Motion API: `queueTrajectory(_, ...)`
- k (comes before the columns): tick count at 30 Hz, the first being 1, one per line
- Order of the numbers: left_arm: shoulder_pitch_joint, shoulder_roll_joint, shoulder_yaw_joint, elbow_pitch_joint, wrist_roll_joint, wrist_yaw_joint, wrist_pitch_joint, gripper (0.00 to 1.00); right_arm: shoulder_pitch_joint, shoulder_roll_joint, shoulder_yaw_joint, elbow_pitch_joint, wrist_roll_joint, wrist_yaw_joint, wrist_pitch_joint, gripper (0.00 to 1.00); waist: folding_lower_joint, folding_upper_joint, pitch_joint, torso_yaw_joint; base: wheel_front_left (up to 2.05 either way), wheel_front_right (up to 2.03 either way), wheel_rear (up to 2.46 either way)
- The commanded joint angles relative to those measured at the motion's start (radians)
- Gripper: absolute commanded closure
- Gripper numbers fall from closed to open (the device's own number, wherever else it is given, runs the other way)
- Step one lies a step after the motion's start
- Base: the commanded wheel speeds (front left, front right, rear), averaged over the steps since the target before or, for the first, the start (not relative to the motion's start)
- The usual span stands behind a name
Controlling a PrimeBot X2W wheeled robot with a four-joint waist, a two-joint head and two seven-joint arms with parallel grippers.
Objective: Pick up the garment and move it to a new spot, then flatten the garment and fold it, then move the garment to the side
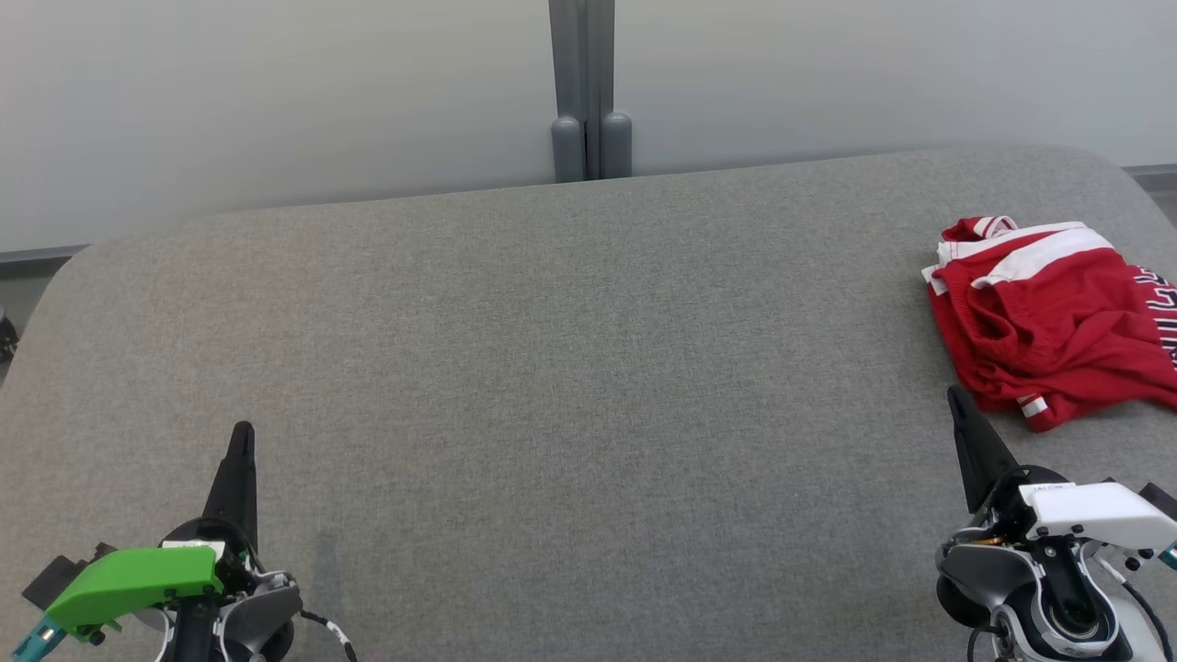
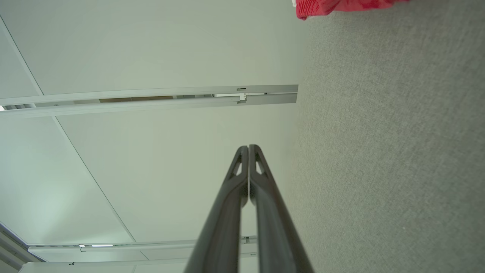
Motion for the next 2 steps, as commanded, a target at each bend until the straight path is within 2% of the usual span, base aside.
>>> queueTrajectory(1,-0.011,0.0,0.003,-0.002,-0.001,-0.002,0.004,1.0,-0.007,0.002,-0.003,0.002,-0.005,0.0,0.004,1.0,0.0,0.0,0.0,0.0,0.0,0.0,0.0)
queueTrajectory(2,-0.011,0.0,0.003,-0.002,-0.001,-0.002,0.004,1.0,-0.007,0.002,-0.004,0.002,-0.005,0.0,0.005,1.0,0.0,0.0,0.0,0.0,0.0,0.0,0.0)
